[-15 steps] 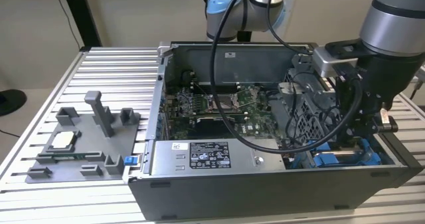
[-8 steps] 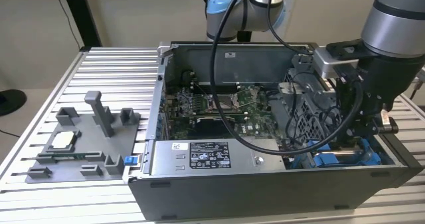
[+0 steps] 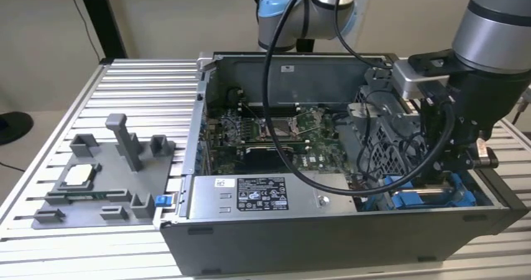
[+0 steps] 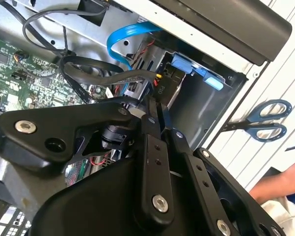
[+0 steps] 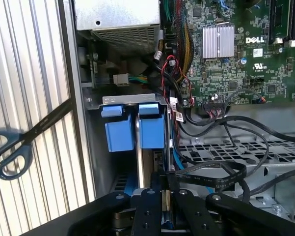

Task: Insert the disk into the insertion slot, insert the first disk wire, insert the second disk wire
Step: 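Insert the second disk wire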

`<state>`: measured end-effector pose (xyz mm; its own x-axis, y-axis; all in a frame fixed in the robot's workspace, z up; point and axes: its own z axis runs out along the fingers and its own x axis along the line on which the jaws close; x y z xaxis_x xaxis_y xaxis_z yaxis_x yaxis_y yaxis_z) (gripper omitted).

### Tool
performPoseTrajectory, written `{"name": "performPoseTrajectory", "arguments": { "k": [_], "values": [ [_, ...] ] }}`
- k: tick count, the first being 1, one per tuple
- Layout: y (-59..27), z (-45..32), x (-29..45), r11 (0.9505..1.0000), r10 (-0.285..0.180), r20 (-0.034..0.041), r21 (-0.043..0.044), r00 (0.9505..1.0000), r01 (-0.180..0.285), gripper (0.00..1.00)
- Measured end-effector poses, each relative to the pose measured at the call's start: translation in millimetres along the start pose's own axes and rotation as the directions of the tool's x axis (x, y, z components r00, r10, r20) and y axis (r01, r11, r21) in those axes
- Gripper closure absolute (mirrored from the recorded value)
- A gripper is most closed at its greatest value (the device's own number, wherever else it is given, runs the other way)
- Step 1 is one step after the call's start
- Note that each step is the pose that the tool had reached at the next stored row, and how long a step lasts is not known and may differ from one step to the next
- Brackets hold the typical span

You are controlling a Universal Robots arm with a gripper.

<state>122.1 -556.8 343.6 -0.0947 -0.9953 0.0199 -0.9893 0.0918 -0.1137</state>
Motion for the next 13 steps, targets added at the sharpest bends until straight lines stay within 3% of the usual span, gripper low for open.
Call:
{"name": "performPoseTrajectory", "arguments": {
  "k": [13],
  "values": [
    [-0.3, 1.7, -0.1, 1.0000, 0.001, 0.0063, -0.0006, 1.0000, -0.001, 1.00]
  ]
}}
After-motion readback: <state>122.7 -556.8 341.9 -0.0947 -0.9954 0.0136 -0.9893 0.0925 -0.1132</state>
